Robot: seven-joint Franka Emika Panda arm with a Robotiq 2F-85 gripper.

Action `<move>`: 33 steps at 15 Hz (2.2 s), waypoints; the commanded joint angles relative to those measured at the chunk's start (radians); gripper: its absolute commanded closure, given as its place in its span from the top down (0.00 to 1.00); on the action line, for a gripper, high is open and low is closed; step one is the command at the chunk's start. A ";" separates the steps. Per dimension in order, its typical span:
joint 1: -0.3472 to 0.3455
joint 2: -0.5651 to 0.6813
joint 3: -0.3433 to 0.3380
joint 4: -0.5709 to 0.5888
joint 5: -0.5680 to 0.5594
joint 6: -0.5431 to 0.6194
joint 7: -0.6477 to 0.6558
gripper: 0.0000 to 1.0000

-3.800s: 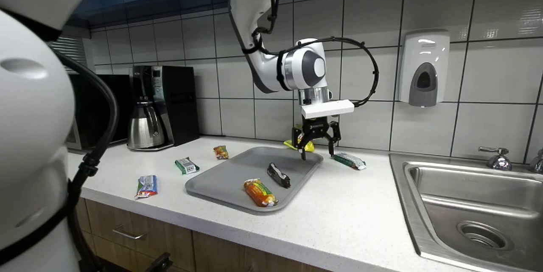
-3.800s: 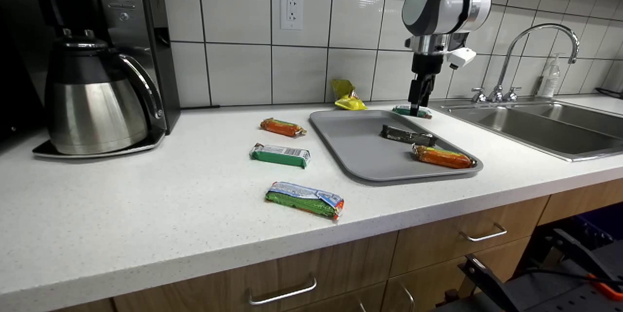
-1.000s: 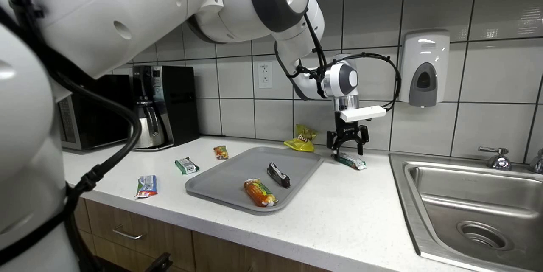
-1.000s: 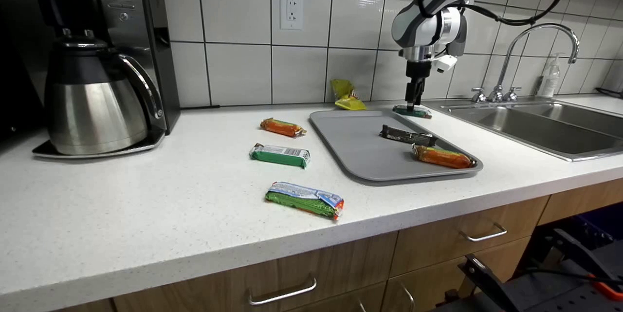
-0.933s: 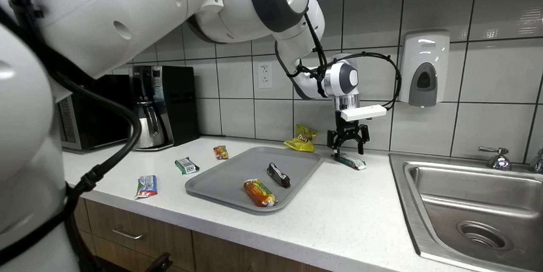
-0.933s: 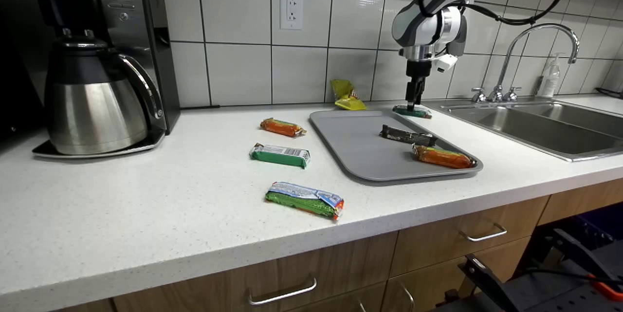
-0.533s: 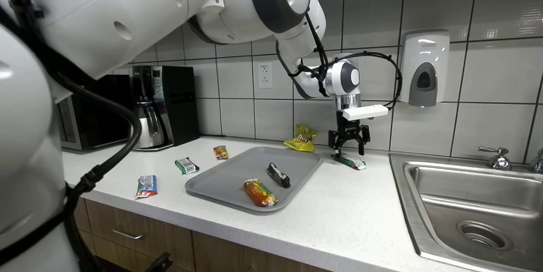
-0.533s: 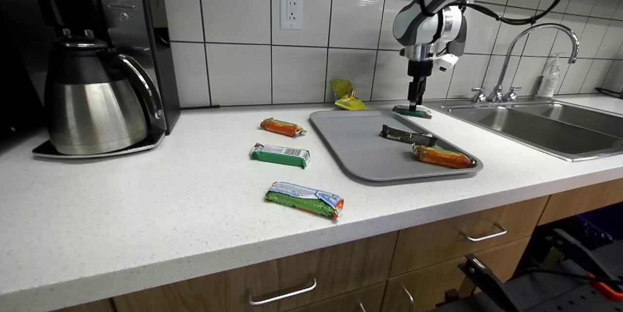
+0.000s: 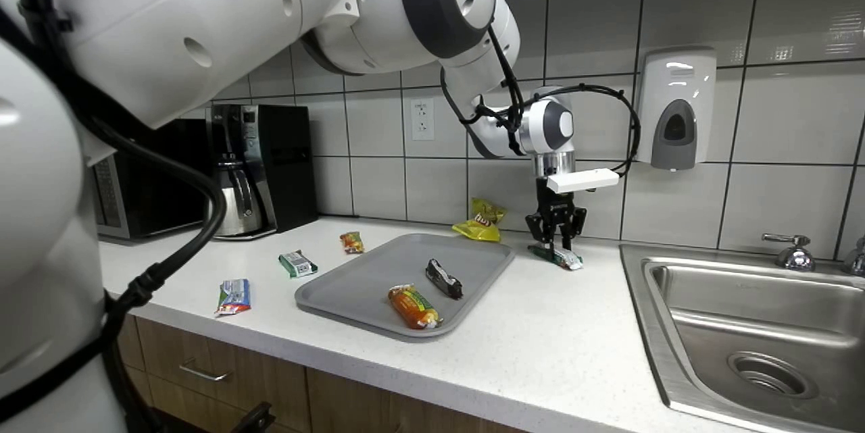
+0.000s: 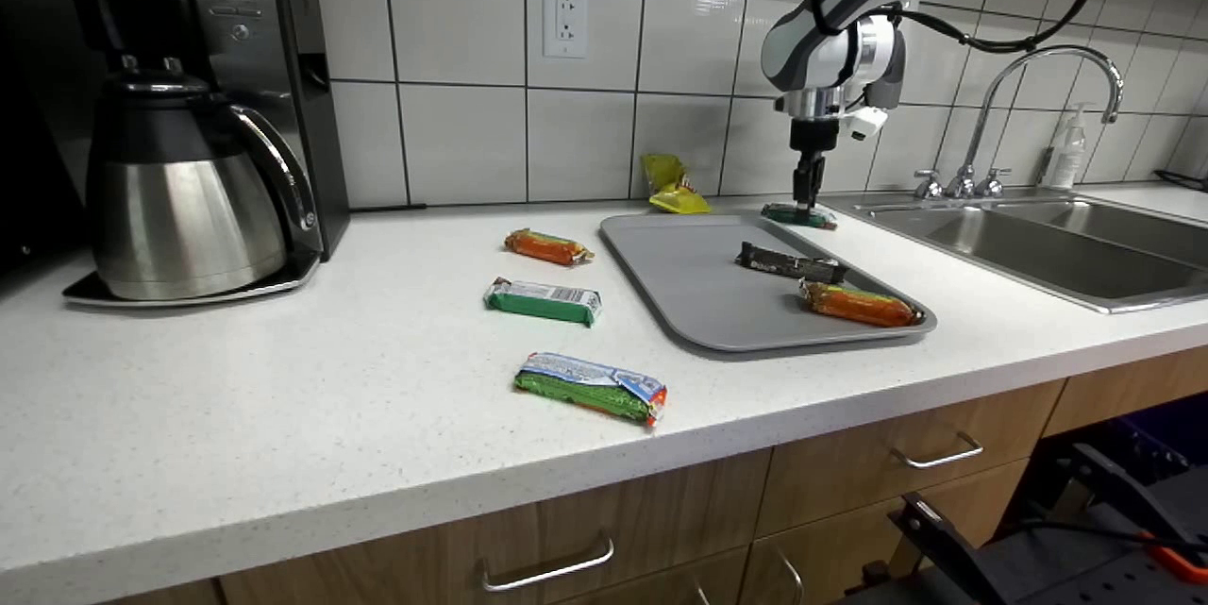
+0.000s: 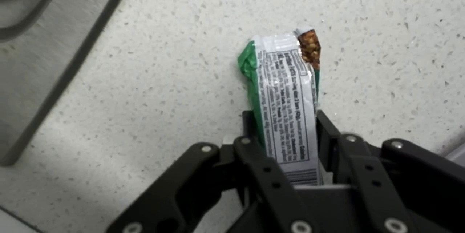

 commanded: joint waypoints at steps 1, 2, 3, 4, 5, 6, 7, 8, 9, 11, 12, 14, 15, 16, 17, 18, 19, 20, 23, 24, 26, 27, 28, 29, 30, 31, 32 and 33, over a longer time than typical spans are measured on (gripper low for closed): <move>-0.022 0.014 0.019 0.051 0.008 -0.050 -0.040 0.15; -0.021 0.011 0.017 0.048 0.007 -0.047 -0.035 0.14; -0.023 0.003 0.018 0.042 0.009 -0.050 -0.037 0.14; -0.025 -0.007 0.019 0.031 0.010 -0.048 -0.039 0.14; -0.024 -0.017 0.016 0.020 0.008 -0.048 -0.032 0.14; -0.025 -0.024 0.017 0.010 0.009 -0.048 -0.033 0.14; -0.024 -0.035 0.016 -0.004 0.008 -0.042 -0.028 0.14; -0.024 -0.046 0.016 -0.018 0.008 -0.036 -0.026 0.14; -0.025 -0.055 0.017 -0.028 0.009 -0.034 -0.027 0.14; -0.024 -0.079 0.018 -0.058 0.009 -0.022 -0.026 0.14; -0.023 -0.092 0.018 -0.075 0.009 -0.016 -0.024 0.14; -0.017 -0.119 0.016 -0.114 0.005 0.000 -0.020 0.14; -0.014 -0.132 0.016 -0.134 0.003 0.006 -0.018 0.14; -0.012 -0.148 0.016 -0.156 0.001 0.011 -0.018 0.14; -0.010 -0.163 0.016 -0.180 0.001 0.018 -0.018 0.14; -0.006 -0.180 0.017 -0.206 0.000 0.023 -0.017 0.14; -0.004 -0.197 0.018 -0.233 -0.001 0.032 -0.015 0.14; 0.001 -0.214 0.018 -0.259 -0.003 0.037 -0.010 0.14; 0.012 -0.263 0.021 -0.343 -0.004 0.066 -0.006 0.14; 0.016 -0.278 0.022 -0.371 -0.004 0.074 -0.006 0.14; 0.025 -0.308 0.021 -0.421 -0.006 0.089 -0.002 0.14; 0.028 -0.322 0.022 -0.448 -0.005 0.100 -0.001 0.14; 0.031 -0.336 0.022 -0.472 -0.004 0.105 0.001 0.14; 0.034 -0.352 0.023 -0.500 -0.003 0.111 0.000 0.14; 0.038 -0.367 0.024 -0.522 -0.003 0.115 0.000 0.14; 0.042 -0.383 0.026 -0.546 -0.003 0.120 0.000 0.14; 0.046 -0.398 0.027 -0.573 -0.001 0.131 0.002 0.14; 0.049 -0.409 0.029 -0.587 0.000 0.130 0.000 0.14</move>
